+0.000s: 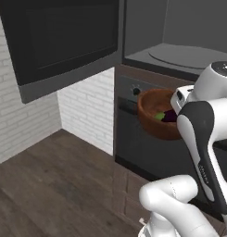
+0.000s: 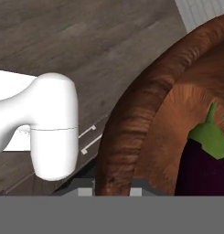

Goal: Pick the eggplant from the sink and place it in the bowl. Then pick the bowl and place it in the microwave. Then close the microwave door and press the start button.

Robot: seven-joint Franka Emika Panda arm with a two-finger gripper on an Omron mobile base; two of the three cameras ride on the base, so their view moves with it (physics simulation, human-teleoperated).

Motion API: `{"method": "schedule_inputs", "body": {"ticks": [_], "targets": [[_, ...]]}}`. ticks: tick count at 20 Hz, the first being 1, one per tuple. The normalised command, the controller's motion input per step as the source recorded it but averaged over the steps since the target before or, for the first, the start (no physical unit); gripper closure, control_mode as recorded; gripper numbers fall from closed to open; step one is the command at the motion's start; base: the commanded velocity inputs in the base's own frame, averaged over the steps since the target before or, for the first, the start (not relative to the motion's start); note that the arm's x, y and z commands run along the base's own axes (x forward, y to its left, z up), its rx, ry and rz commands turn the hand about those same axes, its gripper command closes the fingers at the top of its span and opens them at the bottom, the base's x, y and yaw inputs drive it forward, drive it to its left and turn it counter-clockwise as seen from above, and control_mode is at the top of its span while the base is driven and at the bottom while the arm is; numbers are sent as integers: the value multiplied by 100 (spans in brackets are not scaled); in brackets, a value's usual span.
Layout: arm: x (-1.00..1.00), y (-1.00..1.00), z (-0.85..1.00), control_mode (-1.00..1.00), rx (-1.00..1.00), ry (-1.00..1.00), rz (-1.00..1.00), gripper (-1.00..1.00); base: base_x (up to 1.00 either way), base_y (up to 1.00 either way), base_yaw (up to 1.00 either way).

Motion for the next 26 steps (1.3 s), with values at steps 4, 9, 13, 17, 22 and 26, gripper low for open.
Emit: {"method": "schedule_inputs", "body": {"ticks": [4,9,13,17,22,26], "targets": [[0,0,0,100,0,0,0,100,0,0,19],[0,0,0,100,0,0,0,100,0,0,7],[0,0,0,100,0,0,0,100,-31,0,1],[-47,0,49,-100,0,-12,-10,100,0,0,0],[-28,0,60,-100,0,-22,-23,100,0,0,0],[-2,-4,57,-100,0,-11,-25,100,0,0,0]]}}
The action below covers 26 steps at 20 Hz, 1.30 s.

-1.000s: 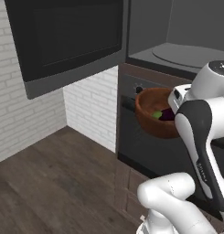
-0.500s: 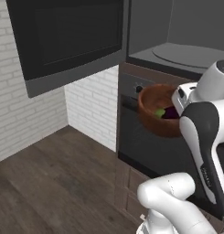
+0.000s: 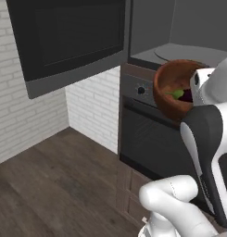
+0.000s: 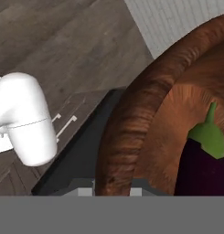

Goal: Pick the eggplant from the sink and place it in the bowl. Then pick the bowl and place it in the microwave. Then close the microwave door and press the start button.

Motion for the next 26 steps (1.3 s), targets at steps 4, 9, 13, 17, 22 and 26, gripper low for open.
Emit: {"method": "schedule_inputs", "body": {"ticks": [4,9,13,17,22,26], "targets": [[0,-25,60,-100,1,-14,-19,100,0,0,0],[6,-24,31,-100,4,-31,-15,100,0,0,0],[38,-24,12,-100,1,-11,-17,100,0,0,0],[60,-33,2,-100,2,-9,-14,100,0,0,0],[58,-32,25,-100,1,0,-14,100,0,0,0],[35,-42,32,-100,3,3,-12,100,0,0,0]]}}
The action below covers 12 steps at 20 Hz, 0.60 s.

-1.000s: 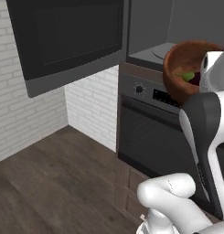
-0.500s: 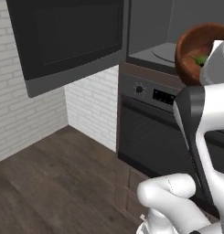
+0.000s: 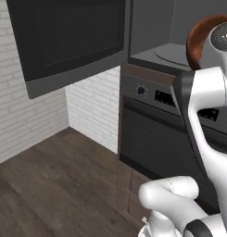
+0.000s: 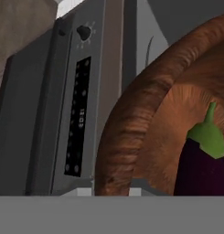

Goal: Pick the eggplant from the sink and place it in the bowl. Then pick the bowl and place it in the microwave. Then close the microwave door and press the start button.

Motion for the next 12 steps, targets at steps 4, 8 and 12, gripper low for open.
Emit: {"method": "schedule_inputs", "body": {"ticks": [4,8,12], "targets": [[44,-15,36,-100,0,17,-8,100,0,0,0],[38,-31,17,-100,0,1,-6,100,0,0,0],[39,-40,4,-100,0,0,-1,100,0,0,0]]}}
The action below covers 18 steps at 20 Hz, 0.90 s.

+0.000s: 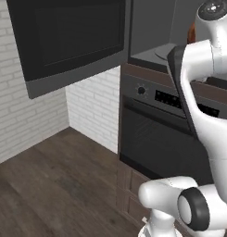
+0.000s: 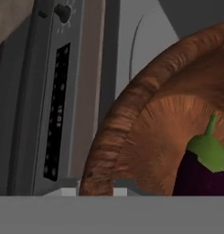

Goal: Pick the eggplant from the sink and place it in the bowl. Then pick the bowl and place it in the microwave. Then close the microwave door and press the start button.

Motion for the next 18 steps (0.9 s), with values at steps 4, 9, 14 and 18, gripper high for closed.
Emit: {"method": "schedule_inputs", "body": {"ticks": [4,9,14,18], "targets": [[51,-26,0,-100,3,0,0,100,0,0,0],[49,-25,0,-100,7,0,0,100,0,0,0],[36,-5,0,-100,7,0,0,100,0,0,0],[56,-6,0,-100,5,0,0,100,0,0,0]]}}
